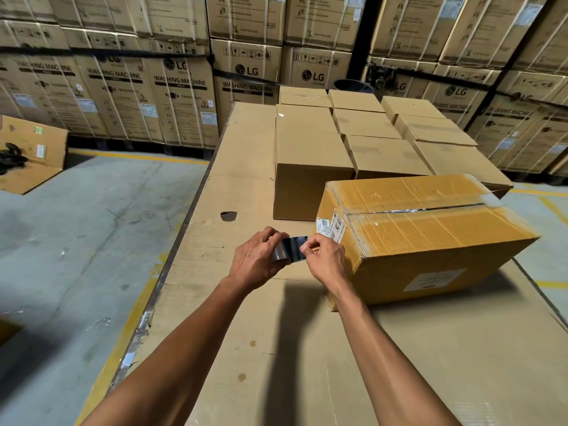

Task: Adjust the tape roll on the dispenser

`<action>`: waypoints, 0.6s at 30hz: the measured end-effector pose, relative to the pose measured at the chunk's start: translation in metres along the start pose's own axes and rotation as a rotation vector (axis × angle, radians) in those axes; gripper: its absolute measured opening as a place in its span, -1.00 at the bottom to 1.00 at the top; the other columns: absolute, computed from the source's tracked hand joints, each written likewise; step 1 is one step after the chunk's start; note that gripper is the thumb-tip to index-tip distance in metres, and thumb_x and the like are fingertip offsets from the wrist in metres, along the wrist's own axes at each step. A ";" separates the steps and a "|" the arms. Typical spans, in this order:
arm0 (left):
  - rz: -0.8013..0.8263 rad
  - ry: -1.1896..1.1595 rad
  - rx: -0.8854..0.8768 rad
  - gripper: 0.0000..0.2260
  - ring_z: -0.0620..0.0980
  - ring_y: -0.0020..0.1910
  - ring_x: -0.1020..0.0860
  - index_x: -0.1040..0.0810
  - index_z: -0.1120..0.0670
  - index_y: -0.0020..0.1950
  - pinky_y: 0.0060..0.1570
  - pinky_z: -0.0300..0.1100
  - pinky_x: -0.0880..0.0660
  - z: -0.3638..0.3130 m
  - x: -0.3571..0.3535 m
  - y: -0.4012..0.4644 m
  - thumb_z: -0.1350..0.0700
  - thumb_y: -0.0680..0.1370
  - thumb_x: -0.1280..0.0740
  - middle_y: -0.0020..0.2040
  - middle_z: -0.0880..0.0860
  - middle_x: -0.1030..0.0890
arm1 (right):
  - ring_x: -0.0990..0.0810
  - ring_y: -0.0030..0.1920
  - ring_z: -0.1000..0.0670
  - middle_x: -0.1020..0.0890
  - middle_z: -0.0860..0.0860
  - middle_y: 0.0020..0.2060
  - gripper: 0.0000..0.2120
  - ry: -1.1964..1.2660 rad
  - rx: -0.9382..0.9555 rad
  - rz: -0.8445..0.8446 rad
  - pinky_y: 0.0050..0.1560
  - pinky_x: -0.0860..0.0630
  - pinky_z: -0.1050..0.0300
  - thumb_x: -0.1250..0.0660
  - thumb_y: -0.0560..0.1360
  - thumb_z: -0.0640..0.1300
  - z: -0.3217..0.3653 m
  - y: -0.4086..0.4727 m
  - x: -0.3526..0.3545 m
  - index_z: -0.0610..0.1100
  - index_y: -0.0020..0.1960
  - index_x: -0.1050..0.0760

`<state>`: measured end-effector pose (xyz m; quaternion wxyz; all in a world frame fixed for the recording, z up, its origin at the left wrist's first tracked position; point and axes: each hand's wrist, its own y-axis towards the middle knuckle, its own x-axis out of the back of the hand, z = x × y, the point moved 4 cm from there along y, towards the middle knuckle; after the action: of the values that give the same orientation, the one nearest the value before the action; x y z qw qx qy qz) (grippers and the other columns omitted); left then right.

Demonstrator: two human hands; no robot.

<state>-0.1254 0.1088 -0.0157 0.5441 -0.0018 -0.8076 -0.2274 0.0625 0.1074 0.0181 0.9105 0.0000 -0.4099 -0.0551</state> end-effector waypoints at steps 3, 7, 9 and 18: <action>0.009 -0.004 -0.002 -0.42 0.08 0.12 -0.63 -0.48 -0.10 0.49 -0.19 0.04 -0.67 -0.001 0.003 0.002 -0.21 0.53 -0.57 0.29 -0.04 -0.57 | -0.58 0.08 -0.04 -0.69 0.04 0.01 -0.95 -0.019 -0.011 0.014 -0.08 -0.35 0.16 -0.41 0.63 -0.09 0.000 0.000 0.004 -0.04 0.02 -0.63; -0.010 -0.013 -0.019 -0.41 0.06 0.13 -0.63 -0.50 -0.09 0.49 -0.17 -0.02 -0.65 -0.002 0.007 0.004 -0.24 0.54 -0.56 0.30 -0.05 -0.59 | -0.55 -0.06 0.05 -0.69 0.05 -0.03 -0.93 0.006 -0.013 -0.013 -0.10 -0.35 0.23 -0.42 0.63 -0.13 0.002 0.003 0.014 -0.10 0.03 -0.68; -0.011 -0.029 -0.025 -0.42 0.05 0.12 -0.62 -0.52 -0.09 0.49 -0.16 -0.06 -0.59 0.000 0.008 0.004 -0.27 0.54 -0.55 0.29 -0.06 -0.59 | -0.56 -0.08 0.06 -0.72 0.05 -0.02 -0.93 0.011 -0.013 -0.017 -0.07 -0.39 0.23 -0.43 0.62 -0.13 0.001 0.005 0.018 -0.09 0.03 -0.69; -0.002 -0.319 0.024 -0.28 0.03 0.20 -0.64 -0.49 -0.09 0.54 0.08 0.03 -0.65 0.008 0.018 0.001 -0.36 0.48 -0.57 0.36 -0.10 -0.62 | -0.51 -0.27 0.27 -0.64 0.11 -0.04 -0.93 0.041 -0.051 -0.038 -0.21 -0.39 0.21 -0.49 0.58 0.02 0.003 0.002 0.023 0.05 -0.05 -0.69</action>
<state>-0.1397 0.1084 -0.0014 0.4088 -0.0305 -0.8863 -0.2153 0.0758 0.1074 0.0370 0.9172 -0.0142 -0.3895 -0.0825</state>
